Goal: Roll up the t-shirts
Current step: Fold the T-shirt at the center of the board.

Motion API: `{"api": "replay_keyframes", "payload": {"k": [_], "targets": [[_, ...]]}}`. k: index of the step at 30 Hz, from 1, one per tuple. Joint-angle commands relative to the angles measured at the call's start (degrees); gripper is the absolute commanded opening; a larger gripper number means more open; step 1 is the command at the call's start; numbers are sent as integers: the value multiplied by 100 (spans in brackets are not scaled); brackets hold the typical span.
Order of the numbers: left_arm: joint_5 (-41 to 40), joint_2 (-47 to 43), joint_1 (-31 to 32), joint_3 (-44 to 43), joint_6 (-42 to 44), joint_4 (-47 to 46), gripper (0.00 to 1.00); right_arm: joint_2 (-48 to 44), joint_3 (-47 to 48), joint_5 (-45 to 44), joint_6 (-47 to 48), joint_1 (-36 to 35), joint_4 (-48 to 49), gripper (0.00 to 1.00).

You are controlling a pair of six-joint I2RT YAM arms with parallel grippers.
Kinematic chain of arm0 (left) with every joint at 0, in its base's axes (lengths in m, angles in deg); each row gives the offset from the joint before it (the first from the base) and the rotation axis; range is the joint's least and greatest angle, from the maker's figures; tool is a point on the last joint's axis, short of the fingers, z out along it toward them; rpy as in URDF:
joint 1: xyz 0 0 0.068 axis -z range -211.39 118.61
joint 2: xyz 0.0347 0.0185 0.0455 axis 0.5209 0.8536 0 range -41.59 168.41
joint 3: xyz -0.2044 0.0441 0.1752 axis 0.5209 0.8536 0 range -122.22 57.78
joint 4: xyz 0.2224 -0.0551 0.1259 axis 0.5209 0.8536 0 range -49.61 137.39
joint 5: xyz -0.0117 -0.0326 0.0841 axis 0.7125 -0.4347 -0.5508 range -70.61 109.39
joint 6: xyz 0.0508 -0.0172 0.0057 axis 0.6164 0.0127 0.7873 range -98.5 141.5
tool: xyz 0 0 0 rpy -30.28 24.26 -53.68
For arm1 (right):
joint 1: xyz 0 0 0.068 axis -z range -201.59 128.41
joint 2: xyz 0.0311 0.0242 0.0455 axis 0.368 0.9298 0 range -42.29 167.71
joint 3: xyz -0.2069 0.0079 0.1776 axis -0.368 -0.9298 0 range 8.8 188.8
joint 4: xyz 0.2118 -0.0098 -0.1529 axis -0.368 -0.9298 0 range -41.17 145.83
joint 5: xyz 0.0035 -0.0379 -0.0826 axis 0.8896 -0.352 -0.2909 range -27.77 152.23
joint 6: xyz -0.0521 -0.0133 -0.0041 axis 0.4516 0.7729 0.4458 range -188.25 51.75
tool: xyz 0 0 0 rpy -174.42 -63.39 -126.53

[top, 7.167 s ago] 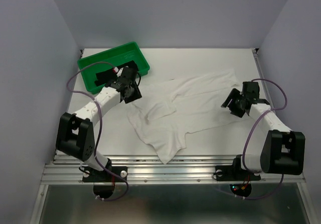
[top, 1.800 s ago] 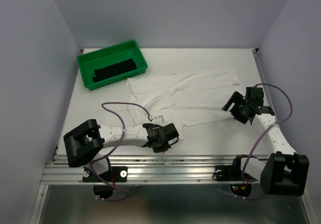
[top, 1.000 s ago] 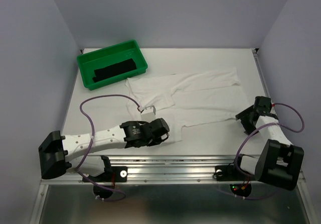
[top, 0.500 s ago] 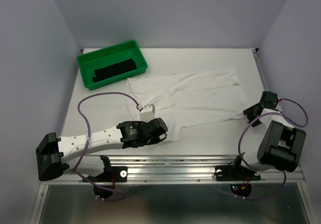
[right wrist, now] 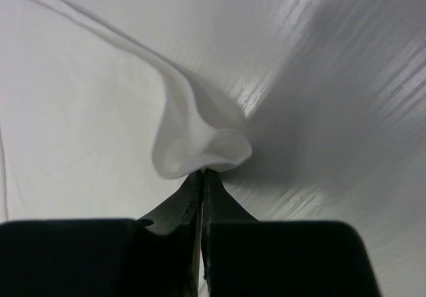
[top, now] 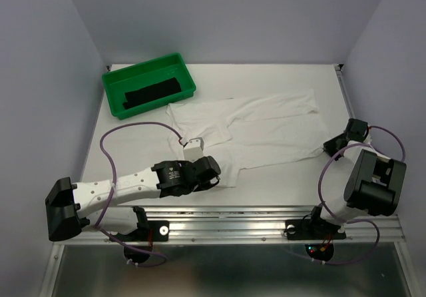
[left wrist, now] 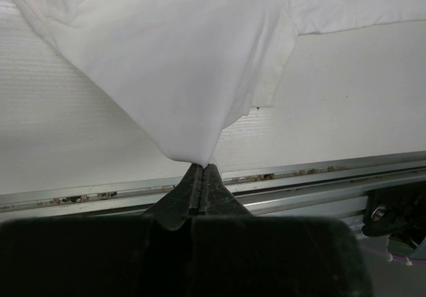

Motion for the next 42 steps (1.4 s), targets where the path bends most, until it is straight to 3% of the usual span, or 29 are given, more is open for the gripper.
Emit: {"api": "replay_keyframes", "payload": {"k": [1,19,25,33,42], "targets": [[-264,-166,-26,-244,-7,334,0,-133,-9,41,125,36,-233,1],[35,-544,26,-209,-411,571,0,-1856,-581,-162,441,36,-1314,1],[-237,-562,-87,-753,-272,677,0,-1980,-178,-161,485,36,-1472,1],[-106,-97,-1667,-1545,993,309,0,-1576,351,-74,433,36,-1367,1],[132,651,-2574,-2108,1935,-262,0,-1031,913,260,345,36,-1244,1]]}}
